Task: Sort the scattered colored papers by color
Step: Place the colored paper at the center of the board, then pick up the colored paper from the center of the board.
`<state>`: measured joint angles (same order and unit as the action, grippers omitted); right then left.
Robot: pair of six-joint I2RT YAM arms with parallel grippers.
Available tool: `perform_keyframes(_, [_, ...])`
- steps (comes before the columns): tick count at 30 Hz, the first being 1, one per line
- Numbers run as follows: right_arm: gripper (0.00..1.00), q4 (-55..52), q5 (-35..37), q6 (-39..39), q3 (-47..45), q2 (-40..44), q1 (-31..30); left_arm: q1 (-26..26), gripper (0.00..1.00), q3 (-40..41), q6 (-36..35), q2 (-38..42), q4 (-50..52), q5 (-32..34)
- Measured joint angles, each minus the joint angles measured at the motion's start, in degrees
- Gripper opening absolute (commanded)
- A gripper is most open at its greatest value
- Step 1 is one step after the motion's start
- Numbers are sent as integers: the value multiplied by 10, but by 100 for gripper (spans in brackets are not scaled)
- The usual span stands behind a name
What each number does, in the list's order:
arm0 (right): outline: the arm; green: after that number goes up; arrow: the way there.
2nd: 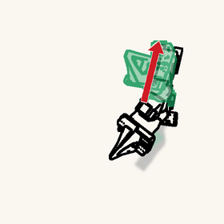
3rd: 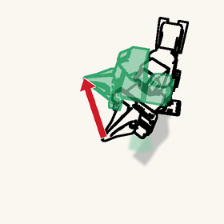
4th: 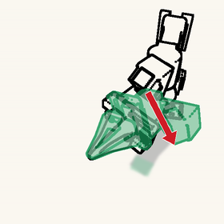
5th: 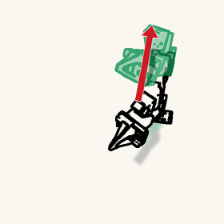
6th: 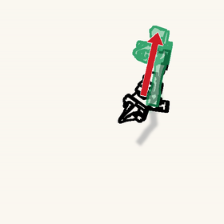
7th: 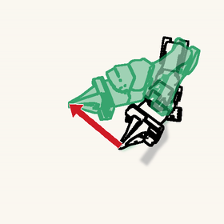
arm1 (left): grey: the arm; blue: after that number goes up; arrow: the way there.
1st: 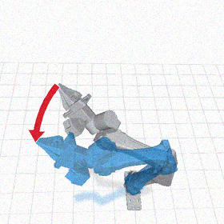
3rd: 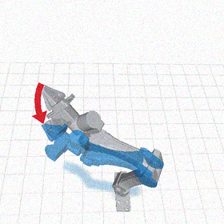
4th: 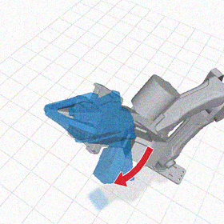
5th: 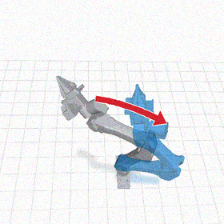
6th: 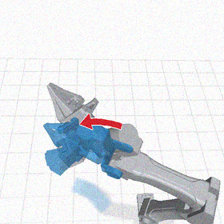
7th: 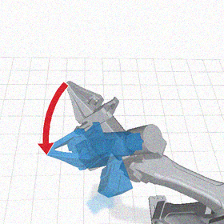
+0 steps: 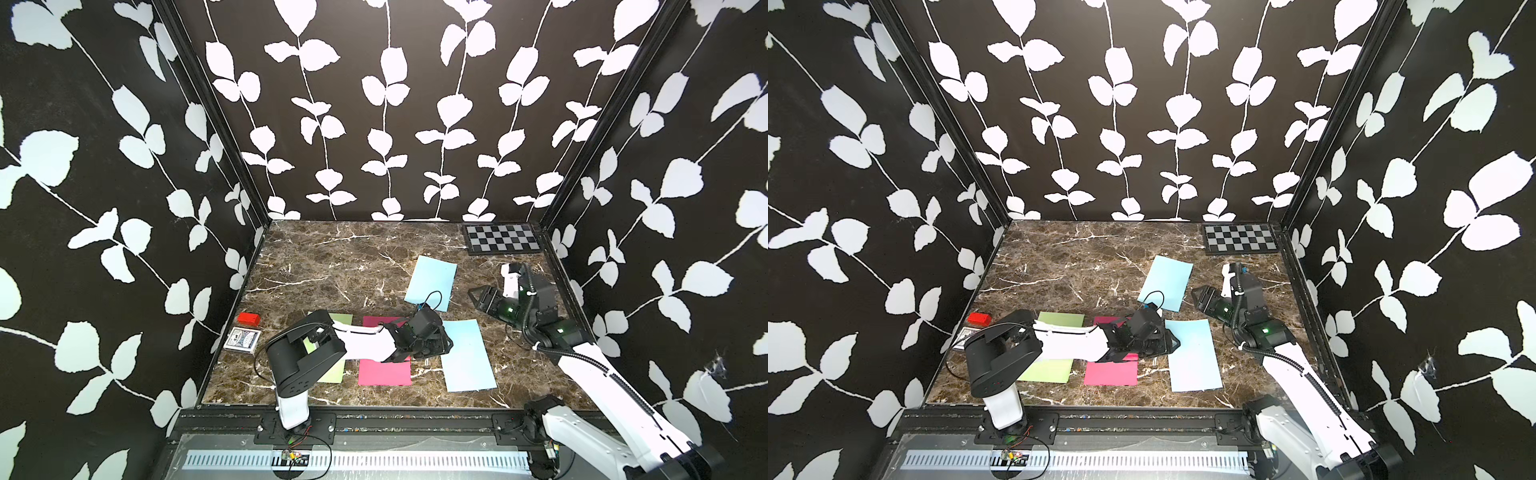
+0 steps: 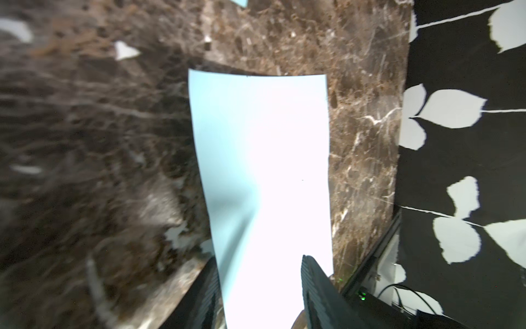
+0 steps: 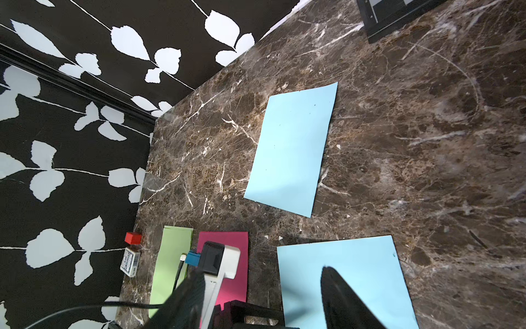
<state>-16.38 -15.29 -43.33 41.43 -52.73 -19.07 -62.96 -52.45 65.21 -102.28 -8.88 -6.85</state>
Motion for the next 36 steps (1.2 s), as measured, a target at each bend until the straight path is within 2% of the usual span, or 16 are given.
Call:
perform_keyframes(9, [64,43,-14,-10,-1,-77,0,5,52,-11,-80,94,122,110])
perform_keyframes(11, [64,57,-17,-13,-1,-103,0,16,54,-25,-108,106,134,125])
perform_keyframes(14, [64,82,-28,-17,1,-160,0,64,55,-46,-148,108,130,125])
perform_keyframes(17, [63,104,-48,-25,11,-234,2,135,56,-70,-187,87,115,108])
perform_keyframes(23, [61,151,-101,-38,61,-373,25,239,57,-173,-239,-47,63,27])
perform_keyframes(30, [59,186,-154,-37,130,-501,56,270,57,-256,-252,-183,27,-70])
perform_keyframes(36, [57,192,-180,-25,159,-543,65,282,58,-256,-238,-212,-5,-115])
